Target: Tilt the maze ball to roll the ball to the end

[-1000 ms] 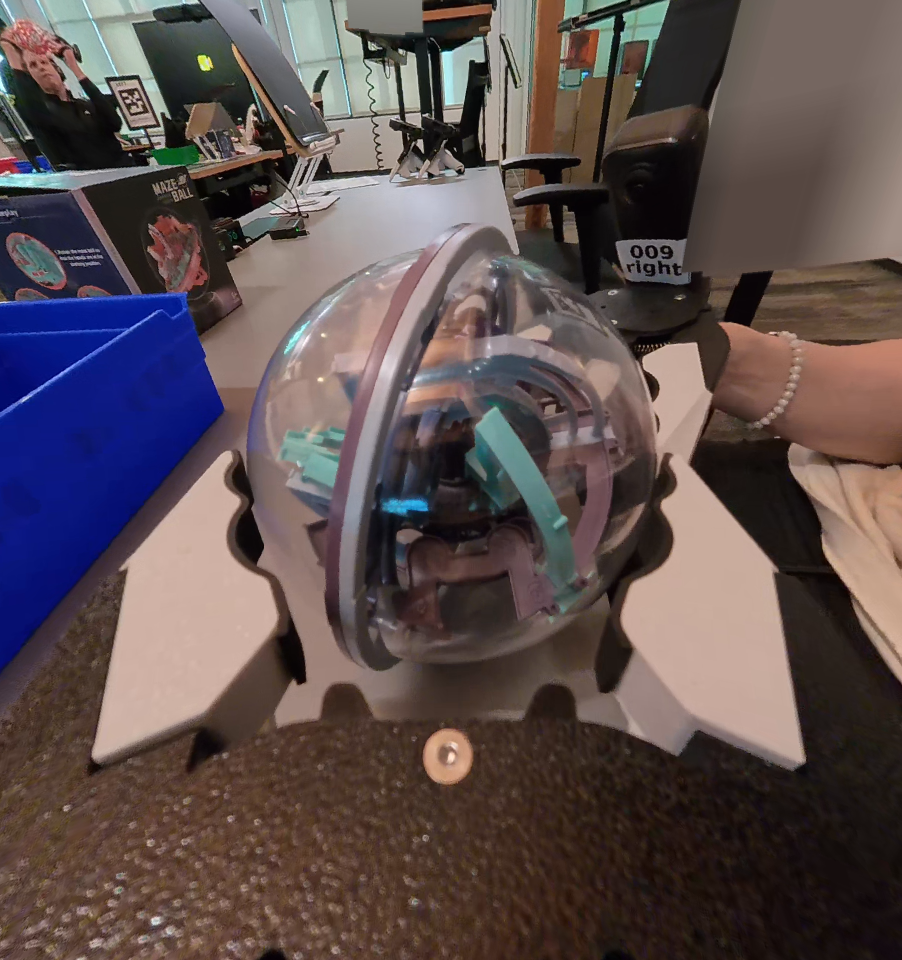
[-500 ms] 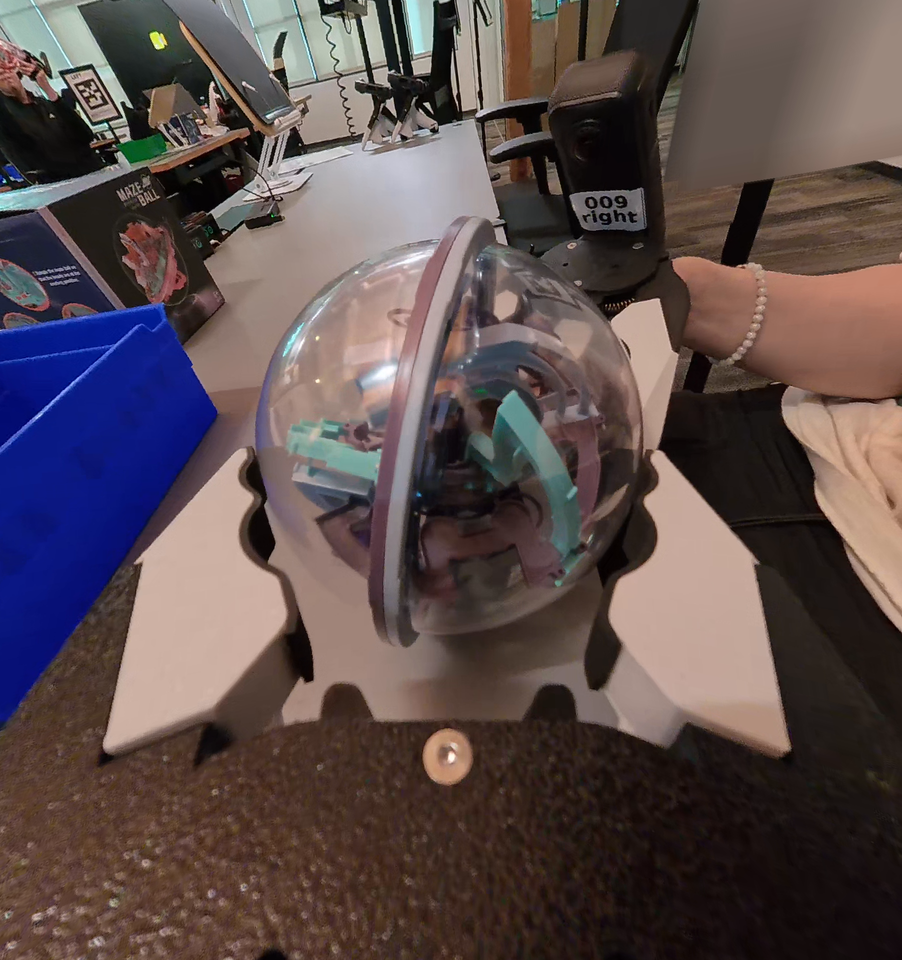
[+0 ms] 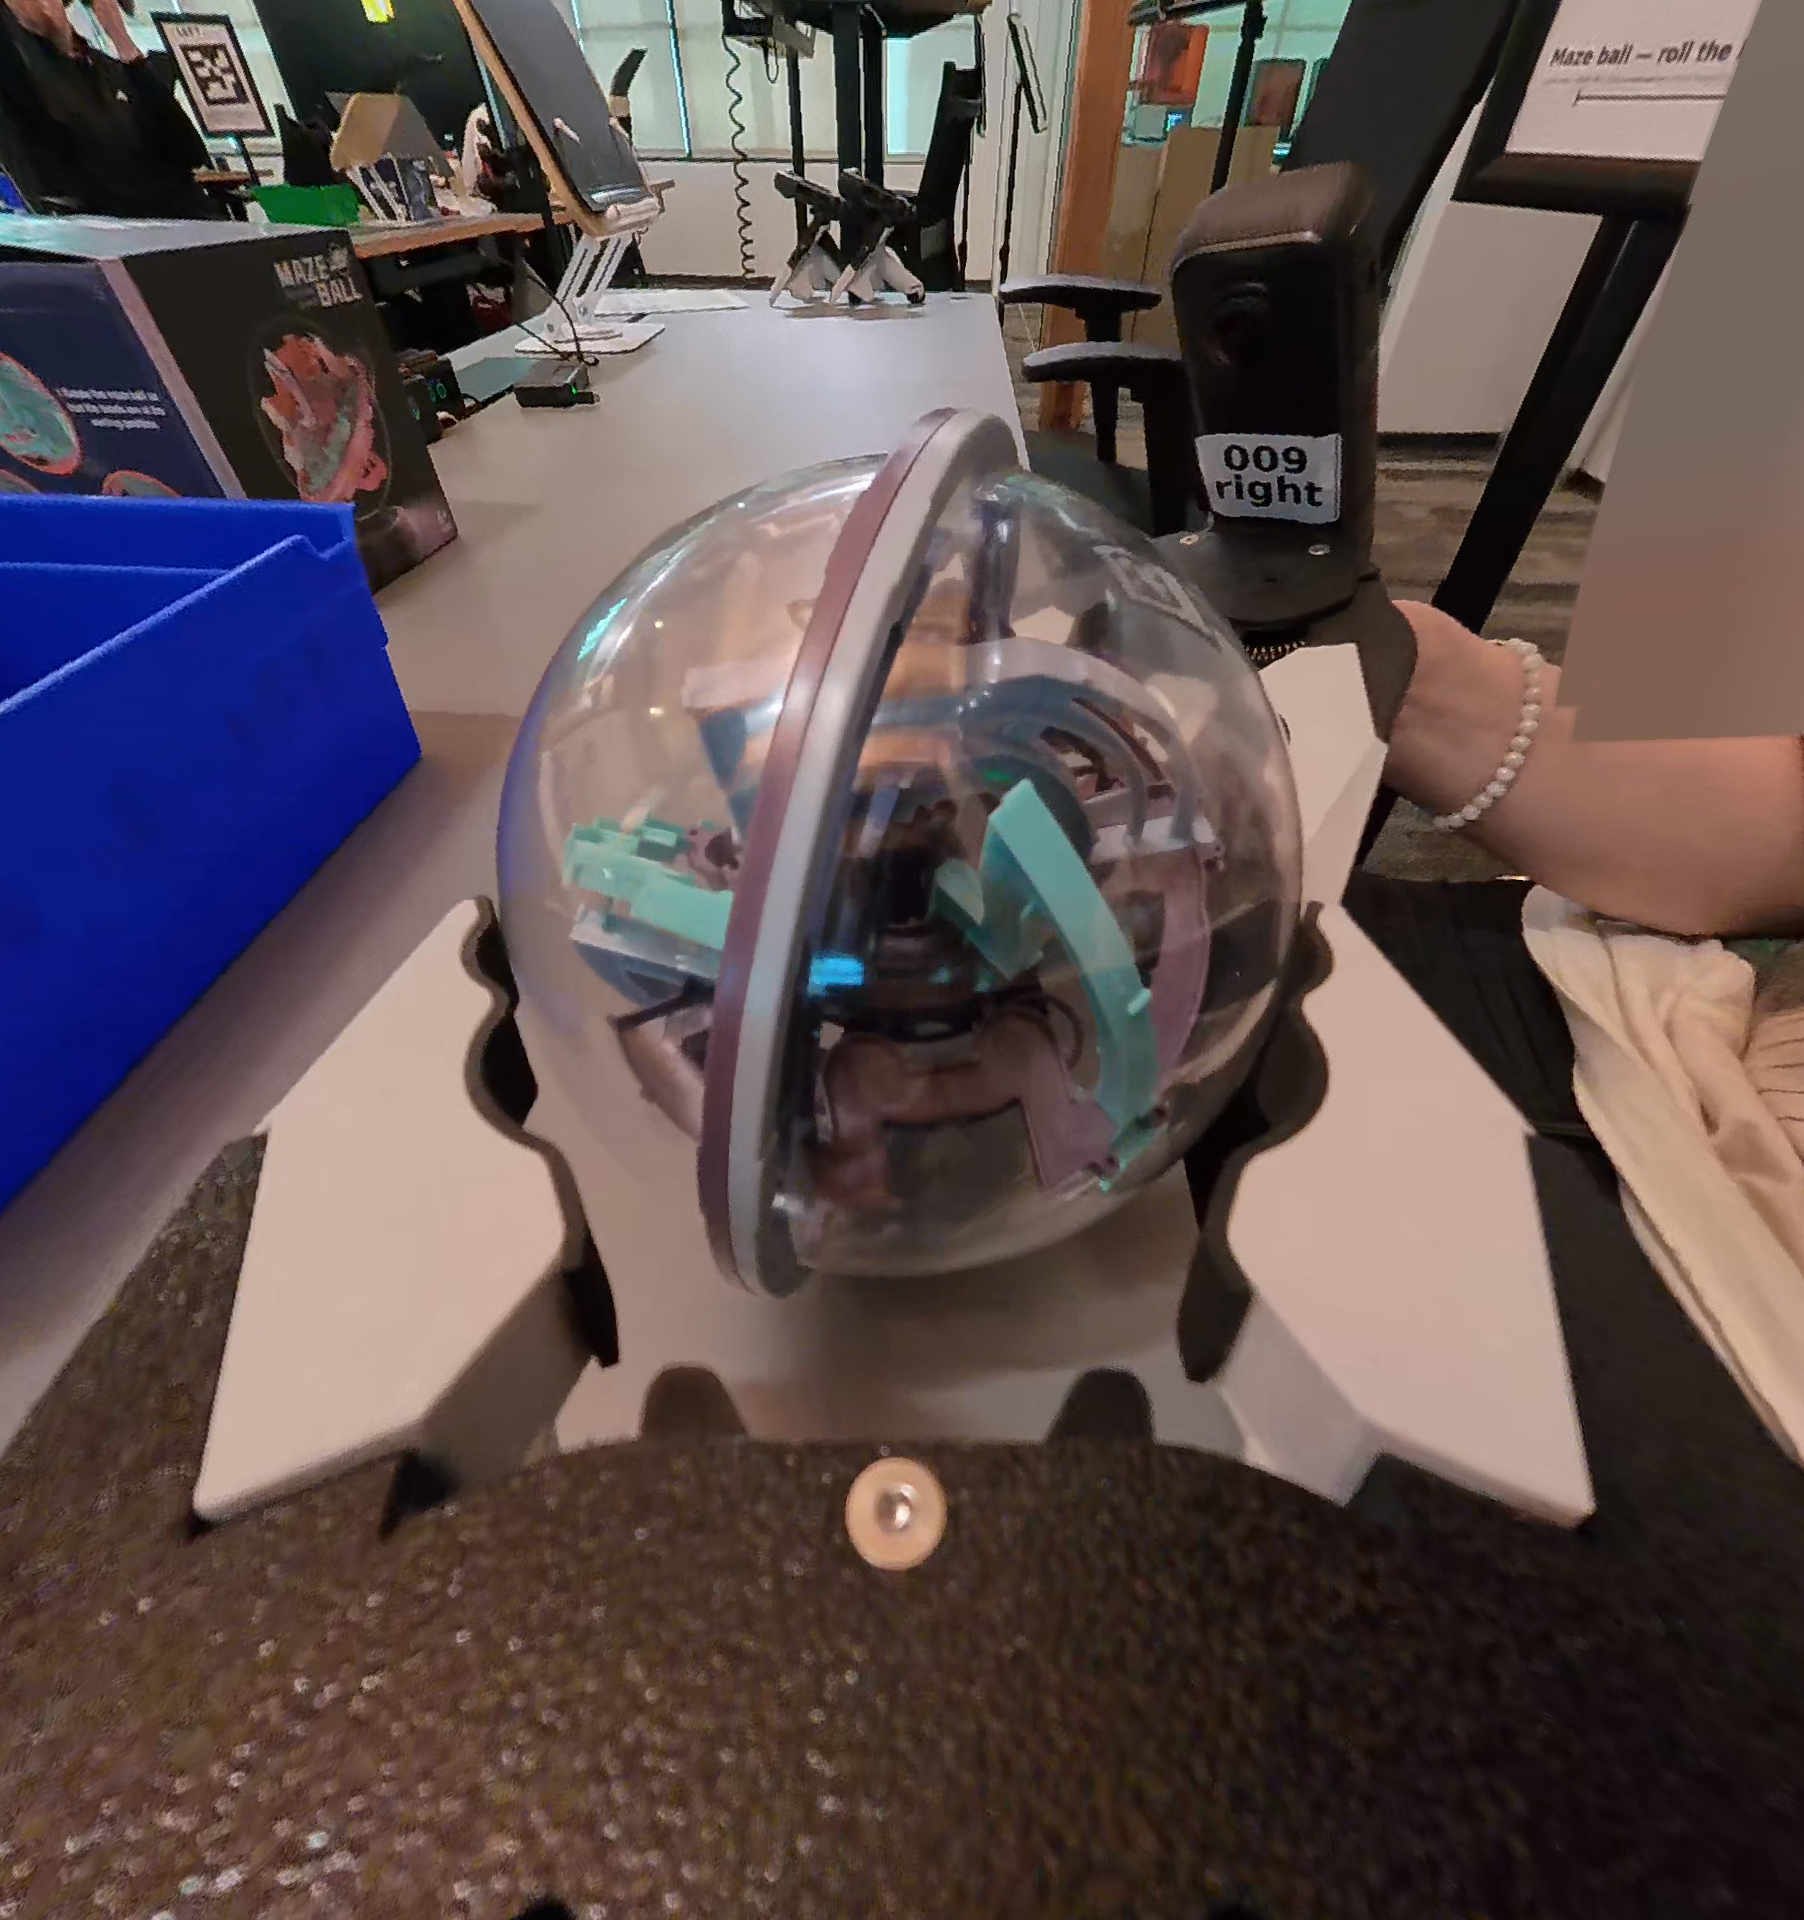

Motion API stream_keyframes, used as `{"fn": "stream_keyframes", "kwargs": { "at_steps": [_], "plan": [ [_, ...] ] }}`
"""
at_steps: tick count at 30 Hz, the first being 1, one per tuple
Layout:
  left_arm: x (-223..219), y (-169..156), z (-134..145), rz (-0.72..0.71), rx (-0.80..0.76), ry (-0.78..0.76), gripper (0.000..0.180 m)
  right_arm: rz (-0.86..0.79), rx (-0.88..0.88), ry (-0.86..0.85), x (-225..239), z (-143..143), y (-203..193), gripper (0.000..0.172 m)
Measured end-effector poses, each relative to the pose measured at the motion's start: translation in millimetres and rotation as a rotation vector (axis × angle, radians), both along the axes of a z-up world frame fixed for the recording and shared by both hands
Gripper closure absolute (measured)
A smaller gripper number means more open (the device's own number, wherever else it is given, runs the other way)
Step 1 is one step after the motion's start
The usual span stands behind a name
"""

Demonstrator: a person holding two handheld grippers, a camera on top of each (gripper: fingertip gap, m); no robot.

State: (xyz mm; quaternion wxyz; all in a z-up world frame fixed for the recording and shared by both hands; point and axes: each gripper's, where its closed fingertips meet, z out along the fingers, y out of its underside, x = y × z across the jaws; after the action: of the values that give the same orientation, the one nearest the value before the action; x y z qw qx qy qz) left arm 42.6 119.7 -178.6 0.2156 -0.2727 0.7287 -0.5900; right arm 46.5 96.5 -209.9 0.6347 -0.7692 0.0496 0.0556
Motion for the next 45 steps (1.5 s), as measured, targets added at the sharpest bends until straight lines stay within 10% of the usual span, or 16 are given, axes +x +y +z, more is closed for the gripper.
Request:
{"fn": "stream_keyframes", "kwargs": {
  "at_steps": [26, 37, 45],
  "plan": [
    [1.6, 10.3, 5.7, 0.024, -0.090, 0.056, 0.042, -0.114, -0.026, 0.147, -6.1, -2.8, 9.8, 0.033],
    [-0.3, 8.0, 6.1, 0.014, -0.067, 0.040, 0.042, 0.065, -0.052, -0.403, -4.7, 16.9, -0.2, 0.025],
    [-2.2, 5.6, 6.3, 0.003, -0.044, 0.022, 0.042, 0.287, 0.021, -0.424, -7.0, 38.6, 14.9, 0.026]
  ]
}}
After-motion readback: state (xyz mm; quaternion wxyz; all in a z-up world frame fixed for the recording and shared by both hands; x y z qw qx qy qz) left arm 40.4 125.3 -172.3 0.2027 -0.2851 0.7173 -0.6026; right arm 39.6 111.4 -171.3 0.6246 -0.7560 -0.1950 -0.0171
